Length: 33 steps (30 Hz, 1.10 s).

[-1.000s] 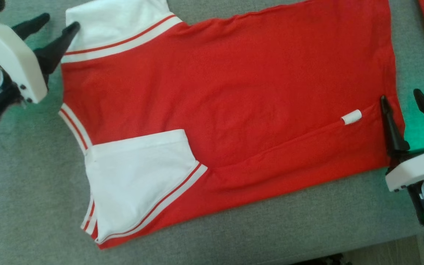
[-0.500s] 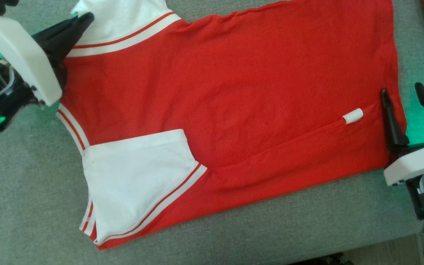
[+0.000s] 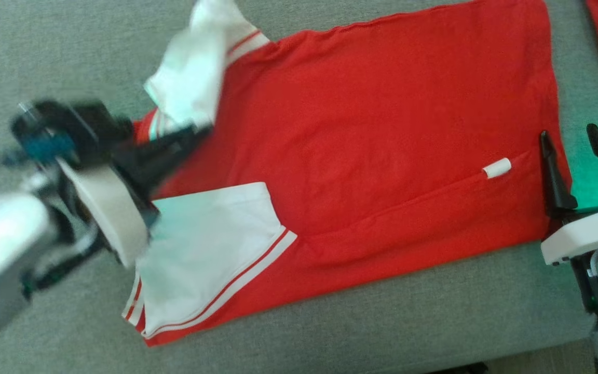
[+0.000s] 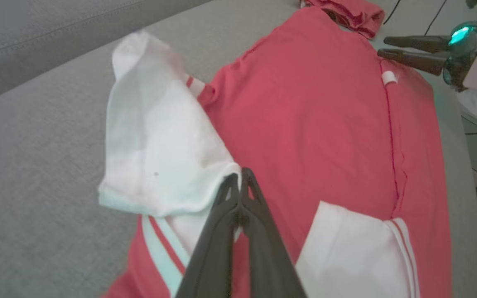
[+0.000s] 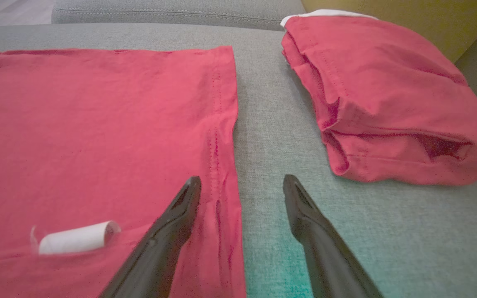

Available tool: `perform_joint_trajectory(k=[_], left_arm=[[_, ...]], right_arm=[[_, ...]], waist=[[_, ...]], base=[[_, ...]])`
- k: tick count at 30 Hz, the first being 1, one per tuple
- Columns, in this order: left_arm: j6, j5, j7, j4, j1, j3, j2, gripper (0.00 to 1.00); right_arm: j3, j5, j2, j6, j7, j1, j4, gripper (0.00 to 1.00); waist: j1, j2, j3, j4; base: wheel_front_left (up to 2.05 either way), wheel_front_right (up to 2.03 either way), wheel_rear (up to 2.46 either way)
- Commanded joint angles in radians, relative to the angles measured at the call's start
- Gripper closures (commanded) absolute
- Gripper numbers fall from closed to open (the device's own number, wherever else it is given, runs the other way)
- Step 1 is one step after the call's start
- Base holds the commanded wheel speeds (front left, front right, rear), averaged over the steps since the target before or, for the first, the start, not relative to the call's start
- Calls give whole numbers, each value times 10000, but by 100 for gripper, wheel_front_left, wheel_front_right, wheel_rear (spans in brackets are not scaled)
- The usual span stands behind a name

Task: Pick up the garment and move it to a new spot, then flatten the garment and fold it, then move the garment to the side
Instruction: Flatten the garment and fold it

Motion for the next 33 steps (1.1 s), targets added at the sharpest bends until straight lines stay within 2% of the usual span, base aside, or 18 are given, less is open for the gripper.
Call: perform_joint_trajectory(k=[1,2,6,11,14,16,19,27,31,33], left_arm=[[123,268,-209,-175,-18,369,205,67],[305,474,-408,-90,143,286,52,0],[799,743,-1065,321,763,59,-528,0],[1466,396,-1895,319,1478,296,-835,0],[1791,55,-2177,-151,1793,571,-630,0],[2073,-292,-2441,-673,2048,903,-298,0],[2203,-717,-2621,-1040,2161,1280,44,0],[1870,-1608,-2456,-771,1415,2394,1138,0],[1663,-1537,-2078,-206,770,2583,1268,0],[1420,-1530,-1654,359,332,2535,1120,0]], right_arm=[[81,19,-81,-9,-95,194,-271,0],[77,22,-65,-9,-104,200,-264,0],[77,12,-28,-9,-128,183,-243,0],[42,9,-53,-9,-162,257,-180,0],[-10,13,-70,-9,-164,324,-150,0],[-41,23,-52,-9,-183,389,-114,0],[-19,25,-28,-9,-197,412,-77,0],[113,36,-59,-9,-224,287,-17,0],[166,38,-76,-9,-244,238,8,0],[238,39,-66,-9,-258,190,33,0]], waist=[[1,0,-3,33],[1,0,-5,60],[1,0,-32,147],[1,0,-217,270],[1,0,-300,322],[1,0,-365,373],[1,0,-394,404],[1,0,-289,331],[1,0,-215,274],[1,0,-145,211]], base=[[0,0,0],[0,0,0],[0,0,0],[0,0,0],[0,0,0],[0,0,0],[0,0,0],[0,0,0],[0,0,0],[0,0,0]])
